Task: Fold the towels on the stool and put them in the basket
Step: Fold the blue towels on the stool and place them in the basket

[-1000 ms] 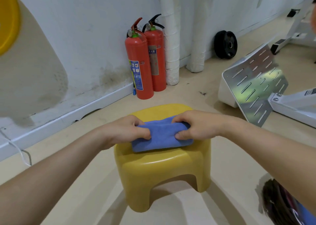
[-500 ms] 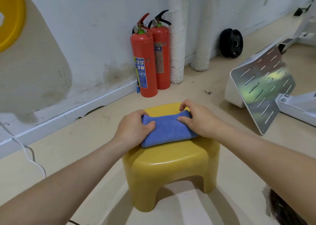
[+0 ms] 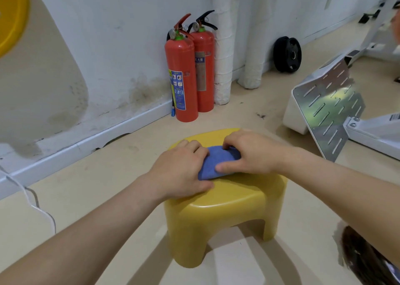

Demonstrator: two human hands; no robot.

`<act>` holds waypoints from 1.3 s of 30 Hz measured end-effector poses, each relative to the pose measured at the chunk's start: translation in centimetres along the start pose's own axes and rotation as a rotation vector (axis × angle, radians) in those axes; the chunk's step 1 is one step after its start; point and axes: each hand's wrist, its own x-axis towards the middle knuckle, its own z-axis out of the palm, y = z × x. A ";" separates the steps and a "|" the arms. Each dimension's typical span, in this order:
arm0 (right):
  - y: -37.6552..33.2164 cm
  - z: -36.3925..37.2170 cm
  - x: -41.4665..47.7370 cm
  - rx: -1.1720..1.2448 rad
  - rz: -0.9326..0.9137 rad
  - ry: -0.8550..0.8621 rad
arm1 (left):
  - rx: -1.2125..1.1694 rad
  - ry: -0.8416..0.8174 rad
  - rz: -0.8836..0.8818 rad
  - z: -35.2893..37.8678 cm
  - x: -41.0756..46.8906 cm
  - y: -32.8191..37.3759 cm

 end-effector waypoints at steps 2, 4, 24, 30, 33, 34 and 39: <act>-0.4 0.0 -0.4 -0.065 0.010 -0.088 | 0.053 0.054 0.018 0.2 0.2 0.0; -0.5 0.4 -0.5 -0.027 0.023 -0.060 | -0.013 0.098 -0.023 0.3 0.8 -0.4; 10.3 -7.4 -22.2 1.548 0.700 0.197 | -1.521 -0.469 -0.203 -3.3 8.6 16.6; 19.2 -5.1 -32.2 1.563 0.594 0.202 | -1.170 -0.460 -0.055 -1.4 11.9 28.1; 23.1 -3.2 -36.0 1.441 0.624 0.159 | -0.753 -0.383 0.046 1.8 14.0 34.0; 24.3 -2.5 -37.2 1.337 0.639 0.158 | -0.634 -0.329 0.076 3.2 14.6 36.0; 28.4 1.5 -41.8 0.769 0.525 0.372 | -0.461 -0.140 0.072 11.0 16.6 43.7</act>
